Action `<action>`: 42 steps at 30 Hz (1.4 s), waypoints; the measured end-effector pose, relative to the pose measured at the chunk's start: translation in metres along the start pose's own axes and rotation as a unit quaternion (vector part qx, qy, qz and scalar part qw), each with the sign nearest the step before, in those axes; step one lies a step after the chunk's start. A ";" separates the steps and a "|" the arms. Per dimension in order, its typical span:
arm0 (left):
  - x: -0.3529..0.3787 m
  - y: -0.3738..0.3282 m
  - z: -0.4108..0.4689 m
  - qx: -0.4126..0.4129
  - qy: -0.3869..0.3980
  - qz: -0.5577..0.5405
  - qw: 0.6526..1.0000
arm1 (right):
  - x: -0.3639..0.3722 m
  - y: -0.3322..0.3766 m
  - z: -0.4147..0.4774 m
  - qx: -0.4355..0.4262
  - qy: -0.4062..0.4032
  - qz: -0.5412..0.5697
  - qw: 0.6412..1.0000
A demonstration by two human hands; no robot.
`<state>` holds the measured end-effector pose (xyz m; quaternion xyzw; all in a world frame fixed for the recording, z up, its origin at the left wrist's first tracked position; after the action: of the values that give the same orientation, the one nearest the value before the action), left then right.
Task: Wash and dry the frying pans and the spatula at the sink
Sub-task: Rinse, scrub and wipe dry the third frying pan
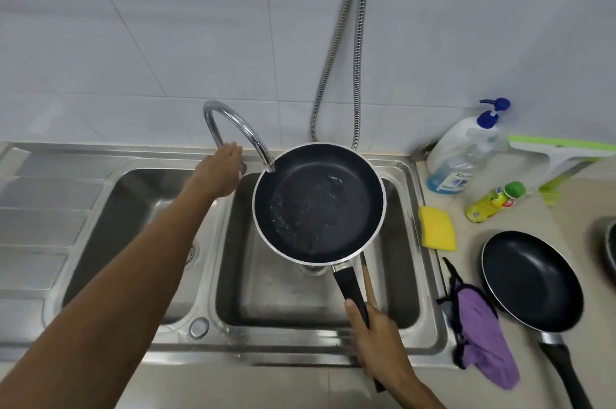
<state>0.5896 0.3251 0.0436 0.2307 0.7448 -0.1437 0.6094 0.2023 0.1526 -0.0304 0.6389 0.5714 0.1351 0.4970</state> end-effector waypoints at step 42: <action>0.126 -0.255 -0.201 -0.218 0.189 -0.700 0.653 | -0.005 -0.015 0.022 -0.032 0.075 0.033 0.996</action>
<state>0.2695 0.2289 -0.0532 -0.4764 0.7948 -0.3139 0.2069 0.2083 0.1358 -0.0508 0.6296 0.5811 0.2174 0.4676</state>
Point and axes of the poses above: each hand's wrist, its own z-axis towards the middle knuckle, its own x-axis out of the palm, y = z × x, the point moved 9 cm from there along z, towards the middle knuckle, and after that the axes turned 10 degrees about z, right-handed, at the moved point
